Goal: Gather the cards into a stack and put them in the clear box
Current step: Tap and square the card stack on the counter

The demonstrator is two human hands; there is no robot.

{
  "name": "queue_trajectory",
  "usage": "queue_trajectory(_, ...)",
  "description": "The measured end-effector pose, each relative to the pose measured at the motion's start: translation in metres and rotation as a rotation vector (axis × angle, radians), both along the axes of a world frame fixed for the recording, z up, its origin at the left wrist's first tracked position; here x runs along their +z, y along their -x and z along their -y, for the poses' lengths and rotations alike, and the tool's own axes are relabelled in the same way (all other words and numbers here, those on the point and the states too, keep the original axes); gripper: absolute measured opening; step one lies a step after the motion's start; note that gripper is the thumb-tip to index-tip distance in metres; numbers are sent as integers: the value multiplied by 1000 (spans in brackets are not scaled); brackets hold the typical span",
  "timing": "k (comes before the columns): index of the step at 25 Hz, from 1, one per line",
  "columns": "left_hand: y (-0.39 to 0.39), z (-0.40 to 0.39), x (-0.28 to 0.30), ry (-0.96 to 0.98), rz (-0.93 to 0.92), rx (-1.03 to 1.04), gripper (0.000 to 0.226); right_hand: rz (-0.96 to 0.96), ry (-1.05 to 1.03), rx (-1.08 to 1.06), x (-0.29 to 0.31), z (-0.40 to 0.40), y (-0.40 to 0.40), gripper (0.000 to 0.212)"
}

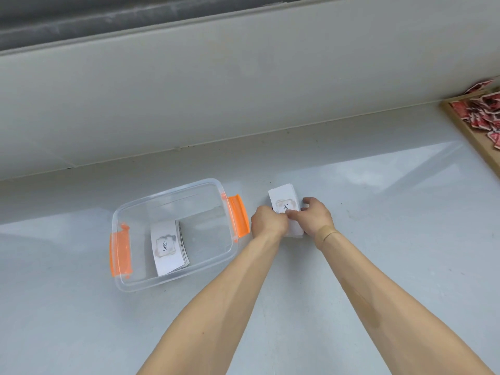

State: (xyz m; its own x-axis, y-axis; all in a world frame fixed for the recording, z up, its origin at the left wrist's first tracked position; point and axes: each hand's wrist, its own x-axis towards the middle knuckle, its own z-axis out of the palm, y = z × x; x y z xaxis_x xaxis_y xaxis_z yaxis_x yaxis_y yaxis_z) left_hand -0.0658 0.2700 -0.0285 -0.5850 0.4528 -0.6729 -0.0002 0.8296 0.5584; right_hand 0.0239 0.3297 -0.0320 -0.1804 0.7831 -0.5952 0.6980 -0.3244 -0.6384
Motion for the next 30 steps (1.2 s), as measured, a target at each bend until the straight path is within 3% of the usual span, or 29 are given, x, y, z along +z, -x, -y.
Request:
queue_trajectory(7,-3,21,11,12,267,82,27,-153,163,-70,8,21,-13,32)
queue_trajectory(14,-20,68,32,16,307,53,24,-133,193,-51,23,67,-30,53)
queue_trajectory(17,-27,100,36,50,358,-12,10,-106,177,17,28,97,-43,53)
queue_trajectory(20,-29,134,32,106,371,-128,12,-59,120,130,30,124,-53,53)
queue_trajectory(25,-11,202,21,115,230,-227,12,63,-103,510,32,172,-56,46)
queue_trajectory(30,12,262,18,101,-89,-353,57,132,-444,828,27,213,-49,39)
